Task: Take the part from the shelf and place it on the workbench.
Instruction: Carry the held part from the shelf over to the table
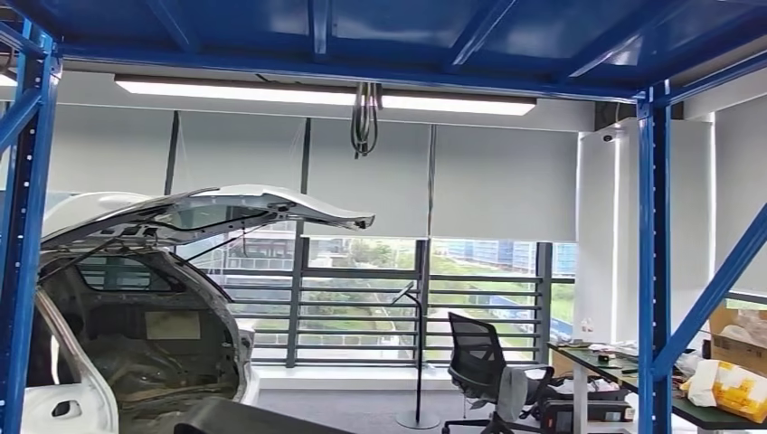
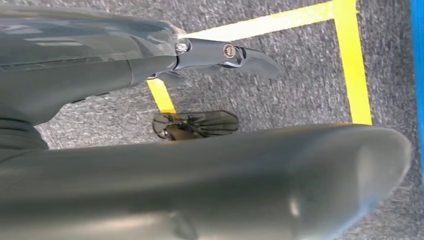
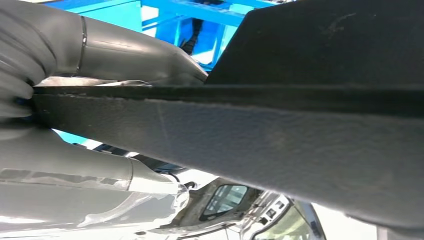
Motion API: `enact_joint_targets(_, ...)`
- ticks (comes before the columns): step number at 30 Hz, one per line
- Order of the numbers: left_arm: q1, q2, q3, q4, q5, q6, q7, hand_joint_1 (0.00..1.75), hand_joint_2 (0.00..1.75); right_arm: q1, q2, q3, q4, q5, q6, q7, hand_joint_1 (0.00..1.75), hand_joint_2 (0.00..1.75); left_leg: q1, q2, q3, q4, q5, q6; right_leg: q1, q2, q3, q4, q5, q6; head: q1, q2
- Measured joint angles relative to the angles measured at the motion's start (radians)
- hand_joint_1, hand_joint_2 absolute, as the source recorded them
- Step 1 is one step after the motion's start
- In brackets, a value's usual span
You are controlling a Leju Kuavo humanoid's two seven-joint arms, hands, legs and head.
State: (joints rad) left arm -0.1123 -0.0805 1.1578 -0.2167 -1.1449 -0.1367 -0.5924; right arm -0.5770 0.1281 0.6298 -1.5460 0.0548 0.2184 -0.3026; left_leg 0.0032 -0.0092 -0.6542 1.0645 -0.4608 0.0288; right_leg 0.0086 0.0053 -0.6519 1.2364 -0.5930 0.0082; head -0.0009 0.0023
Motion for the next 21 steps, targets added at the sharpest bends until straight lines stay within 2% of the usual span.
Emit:
enact_joint_targets(2, 0.0, -0.002, 0.0, 0.0, -0.002, 0.002, 0.0, 0.0, 0.0, -0.005, 0.002, 0.0, -0.001, 0.0, 0.0, 0.0, 1.75, 1.75, -0.002, -0.001, -0.006, -0.001, 0.01, -0.001, 0.019, -0.001, 0.092, -0.145, 0.033, -0.023, 0.0, 0.0)
enact_joint_targets(3, 0.0, -0.003, -0.001, 0.0, -0.003, 0.002, 0.0, 0.0, 0.0, -0.009, 0.004, 0.0, -0.001, -0.001, 0.001, -0.001, 1.75, 1.75, 0.0, -0.001, -0.007, -0.003, 0.015, -0.005, 0.026, -0.001, 0.12, -0.192, 0.041, -0.03, 0.0, 0.0)
enact_joint_targets(5, 0.0, -0.005, -0.001, 0.0, -0.006, 0.004, 0.0, 0.0, 0.0, -0.014, 0.006, 0.0, -0.002, -0.001, 0.001, -0.002, 1.75, 1.75, 0.005, 0.001, -0.009, -0.009, 0.029, -0.017, 0.032, -0.003, 0.132, -0.223, 0.051, -0.037, 0.0, 0.0)
enact_joint_targets(7, -0.001, -0.005, -0.001, 0.0, -0.008, 0.005, 0.0, 0.0, 0.0, -0.016, 0.006, 0.0, -0.002, -0.001, 0.001, -0.002, 1.75, 1.75, 0.006, 0.001, -0.012, -0.013, 0.027, -0.026, 0.028, -0.006, 0.131, -0.246, 0.077, -0.044, 0.0, 0.0)
enact_joint_targets(8, 0.0, -0.005, -0.001, 0.0, -0.008, 0.006, 0.0, 0.0, 0.0, -0.017, 0.007, 0.0, -0.002, -0.002, 0.001, -0.002, 1.75, 1.75, 0.005, 0.0, -0.018, -0.001, 0.007, -0.03, 0.024, -0.009, 0.128, -0.258, 0.092, -0.047, 0.0, 0.0)
enact_joint_targets(10, 0.0, -0.004, -0.001, 0.0, -0.008, 0.007, 0.0, 0.0, 0.0, -0.017, 0.009, 0.001, -0.002, -0.002, 0.001, -0.002, 1.75, 1.75, 0.007, 0.0, -0.041, 0.08, -0.076, -0.039, 0.019, -0.015, 0.112, -0.271, 0.116, -0.047, 0.0, 0.0)
enact_joint_targets(11, 0.0, -0.003, -0.001, 0.0, -0.008, 0.008, -0.001, 0.0, 0.0, -0.017, 0.009, 0.001, -0.001, -0.002, 0.001, -0.003, 1.75, 1.75, 0.011, 0.0, -0.054, 0.14, -0.117, -0.045, 0.018, -0.016, 0.101, -0.271, 0.125, -0.046, 0.0, 0.0)
enact_joint_targets(12, 0.0, -0.002, -0.001, 0.0, -0.008, 0.008, -0.001, 0.0, 0.0, -0.015, 0.009, 0.001, 0.0, -0.002, 0.002, -0.003, 1.75, 1.75, 0.014, 0.0, -0.061, 0.193, -0.142, -0.051, 0.016, -0.018, 0.088, -0.269, 0.132, -0.043, 0.0, 0.0)
enact_joint_targets(13, 0.0, -0.001, -0.001, 0.0, -0.008, 0.009, -0.001, 0.0, 0.0, -0.014, 0.009, 0.001, 0.001, -0.002, 0.002, -0.003, 1.75, 1.75, 0.018, 0.001, -0.058, 0.221, -0.145, -0.058, 0.014, -0.019, 0.076, -0.266, 0.139, -0.039, 0.0, 0.0)
enact_joint_targets(14, 0.0, 0.0, -0.001, 0.0, -0.008, 0.009, -0.001, 0.0, 0.0, -0.013, 0.009, 0.001, 0.002, -0.002, 0.003, -0.003, 1.75, 1.75, 0.022, 0.001, -0.039, 0.216, -0.13, -0.066, 0.01, -0.02, 0.062, -0.26, 0.145, -0.034, 0.0, 0.0)
enact_joint_targets(15, -0.001, 0.001, -0.001, 0.0, -0.008, 0.01, -0.001, 0.0, 0.0, -0.013, 0.009, 0.001, 0.002, -0.002, 0.003, -0.003, 1.75, 1.75, 0.028, 0.002, -0.004, 0.178, -0.104, -0.074, 0.004, -0.021, 0.047, -0.251, 0.15, -0.029, 0.0, 0.0)
enact_joint_targets(17, -0.003, 0.0, -0.002, 0.0, -0.009, 0.01, -0.001, 0.0, 0.0, -0.014, 0.01, 0.001, 0.002, -0.003, 0.004, -0.003, 1.75, 1.75, 0.037, 0.002, 0.082, 0.054, -0.078, -0.09, -0.003, -0.02, 0.016, -0.224, 0.155, -0.016, 0.0, 0.0)
enact_joint_targets(18, -0.004, 0.0, -0.002, 0.0, -0.009, 0.01, -0.001, 0.0, 0.0, -0.015, 0.01, 0.001, 0.001, -0.003, 0.004, -0.003, 1.75, 1.75, 0.038, 0.002, 0.11, 0.008, -0.08, -0.089, -0.004, -0.02, 0.004, -0.211, 0.158, -0.009, 0.0, 0.0)
enact_joint_targets(19, -0.005, 0.0, -0.002, 0.0, -0.009, 0.01, -0.001, 0.0, 0.0, -0.015, 0.01, 0.001, 0.0, -0.003, 0.005, -0.003, 1.75, 1.75, 0.037, 0.001, 0.123, -0.017, -0.087, -0.082, -0.003, -0.019, -0.006, -0.202, 0.162, -0.002, 0.0, 0.0)
enact_joint_targets(21, -0.005, 0.001, -0.003, 0.0, -0.009, 0.012, -0.002, 0.0, 0.0, -0.016, 0.01, 0.001, 0.0, -0.004, 0.006, -0.004, 1.75, 1.75, 0.031, 0.002, 0.117, -0.023, -0.084, -0.056, -0.005, -0.018, -0.014, -0.198, 0.175, 0.01, 0.0, 0.0)
